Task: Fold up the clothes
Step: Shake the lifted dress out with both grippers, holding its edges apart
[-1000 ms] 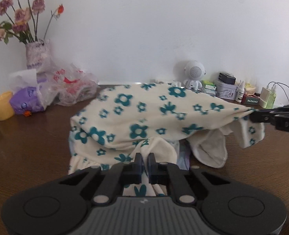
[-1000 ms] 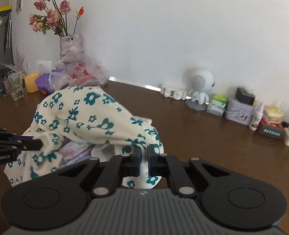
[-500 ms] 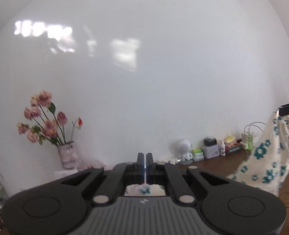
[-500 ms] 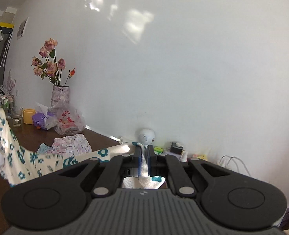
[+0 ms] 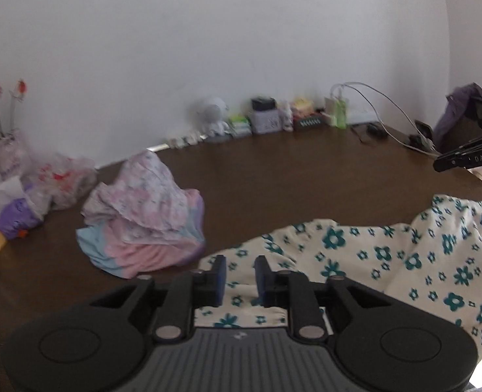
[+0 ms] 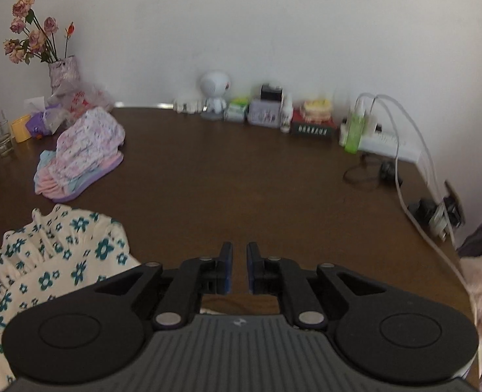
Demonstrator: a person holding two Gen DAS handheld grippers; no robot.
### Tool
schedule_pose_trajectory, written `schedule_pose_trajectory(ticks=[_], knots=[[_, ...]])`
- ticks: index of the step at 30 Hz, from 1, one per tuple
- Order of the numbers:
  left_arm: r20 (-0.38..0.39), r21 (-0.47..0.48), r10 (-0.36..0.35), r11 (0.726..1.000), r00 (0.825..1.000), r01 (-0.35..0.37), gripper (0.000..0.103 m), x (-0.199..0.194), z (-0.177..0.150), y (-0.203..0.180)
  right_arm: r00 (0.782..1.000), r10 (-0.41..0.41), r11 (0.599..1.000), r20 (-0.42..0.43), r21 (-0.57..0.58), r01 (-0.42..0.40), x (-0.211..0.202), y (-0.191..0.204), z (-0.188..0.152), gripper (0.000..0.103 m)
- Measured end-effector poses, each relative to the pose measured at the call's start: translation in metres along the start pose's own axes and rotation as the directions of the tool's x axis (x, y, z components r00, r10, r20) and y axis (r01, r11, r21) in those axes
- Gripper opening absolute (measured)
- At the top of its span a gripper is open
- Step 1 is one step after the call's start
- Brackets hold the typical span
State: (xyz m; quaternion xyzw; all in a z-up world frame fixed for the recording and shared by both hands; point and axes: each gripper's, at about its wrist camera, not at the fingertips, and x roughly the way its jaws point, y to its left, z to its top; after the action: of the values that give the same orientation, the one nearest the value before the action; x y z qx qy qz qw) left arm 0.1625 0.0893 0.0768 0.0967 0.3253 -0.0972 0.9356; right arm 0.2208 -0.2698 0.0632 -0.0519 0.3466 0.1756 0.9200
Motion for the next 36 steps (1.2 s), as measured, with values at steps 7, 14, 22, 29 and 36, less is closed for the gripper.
schedule_pose_trajectory(ticks=[7,14,22,29,36], knots=[[-0.137,0.154,-0.174,0.969,0.975,0.194,0.085,0.071,0.019,-0.030,0.976,-0.047,0.998,-0.214,-0.061,0.035,0.006,-0.036,-0.034,0.062],[-0.207,0.408,-0.136,0.888,0.969,0.212,0.086,0.137,0.025,-0.060,0.951,-0.012,1.000,-0.309,-0.010,0.009,0.017,-0.073,-0.061,0.070],[-0.260,0.371,-0.318,0.839,0.912,0.398,0.086,0.169,0.044,-0.046,0.935,0.058,0.998,-0.349,0.026,-0.052,0.032,-0.086,-0.062,0.051],[-0.340,0.300,-0.409,0.807,0.847,0.509,0.087,0.194,0.054,-0.037,0.936,0.066,0.998,-0.346,0.032,-0.059,0.036,-0.087,-0.061,0.048],[-0.300,0.257,-0.433,0.822,0.850,0.509,0.044,0.182,0.049,-0.032,0.943,0.087,0.994,-0.321,0.090,-0.061,0.032,-0.091,-0.062,0.040]])
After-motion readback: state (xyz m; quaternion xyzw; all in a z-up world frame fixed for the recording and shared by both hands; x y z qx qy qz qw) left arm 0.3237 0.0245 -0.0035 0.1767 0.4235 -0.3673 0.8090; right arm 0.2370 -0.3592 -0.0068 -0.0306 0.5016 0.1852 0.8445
